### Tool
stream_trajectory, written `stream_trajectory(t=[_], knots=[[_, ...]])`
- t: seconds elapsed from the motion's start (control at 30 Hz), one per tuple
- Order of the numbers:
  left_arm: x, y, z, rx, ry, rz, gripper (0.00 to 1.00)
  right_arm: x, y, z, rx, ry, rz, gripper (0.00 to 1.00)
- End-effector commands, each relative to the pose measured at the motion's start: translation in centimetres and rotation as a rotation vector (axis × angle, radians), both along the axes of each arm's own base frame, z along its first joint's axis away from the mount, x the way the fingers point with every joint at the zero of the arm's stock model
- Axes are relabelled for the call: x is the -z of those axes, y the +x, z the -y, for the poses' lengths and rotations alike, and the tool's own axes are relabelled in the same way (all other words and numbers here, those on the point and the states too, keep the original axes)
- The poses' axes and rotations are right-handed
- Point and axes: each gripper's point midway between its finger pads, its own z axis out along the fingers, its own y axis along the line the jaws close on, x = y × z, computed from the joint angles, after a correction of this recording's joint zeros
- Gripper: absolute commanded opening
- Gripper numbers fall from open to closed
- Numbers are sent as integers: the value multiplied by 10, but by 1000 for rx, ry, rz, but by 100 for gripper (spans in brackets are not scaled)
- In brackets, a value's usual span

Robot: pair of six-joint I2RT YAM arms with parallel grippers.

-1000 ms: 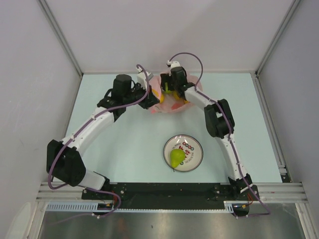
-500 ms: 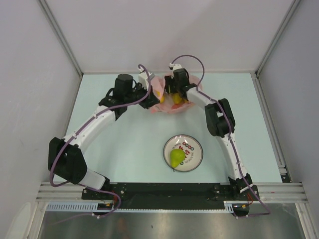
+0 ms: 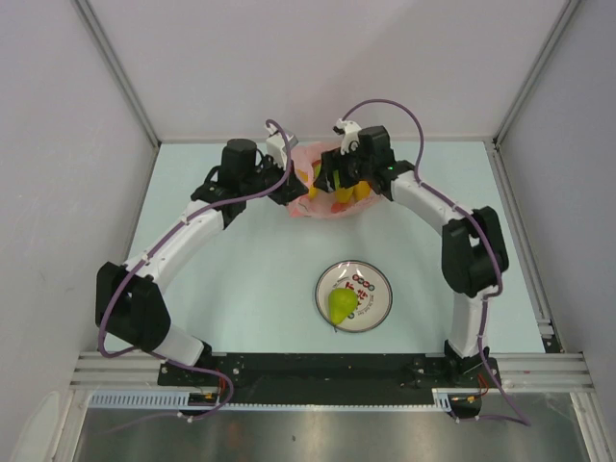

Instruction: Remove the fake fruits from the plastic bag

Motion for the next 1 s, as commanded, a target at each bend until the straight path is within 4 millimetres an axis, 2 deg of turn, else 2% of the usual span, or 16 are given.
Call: stream_trajectory(t=[0.0, 0.1, 0.13, 0.2, 0.27, 0.33, 0.37, 0.43, 0.47, 0.57, 0.73, 0.83, 0.97], knots=[[-25, 8, -1, -10, -20, 77, 0, -36, -61, -1, -265, 66, 5, 60], [-23, 7, -3, -12, -19, 72, 1, -41, -93, 13, -388, 11, 41, 59], [-22, 6, -2, -8, -20, 71, 0, -33, -104, 19, -412, -11, 32, 59], [-21, 7, -2, -8, -23, 66, 0, -35, -125, 31, -482, -57, 71, 58], [-22, 7, -1, -7, -28, 64, 0, -21, -147, 41, -527, -93, 32, 55], [-21, 6, 0, -3, -30, 60, 0, -20, -161, 50, -574, -129, 65, 54], [-21, 6, 0, -3, -30, 56, 0, -8, -176, 57, -593, -146, 16, 54], [-20, 7, 0, -5, -30, 52, 0, -2, -189, 66, -627, -177, 20, 53], [-19, 6, 0, -4, -31, 48, 0, 11, -200, 73, -633, -201, -15, 53], [-15, 4, 3, 3, -40, 26, 0, 19, -206, 86, -600, -256, 17, 54], [-10, 3, 8, 16, -63, -8, 0, 49, -224, 98, -622, -288, -43, 55], [-8, 2, 10, 20, -68, -17, 0, 59, -225, 95, -636, -282, -69, 55], [-10, 0, 8, 12, -67, -14, 0, 66, -211, 73, -610, -185, -94, 57]])
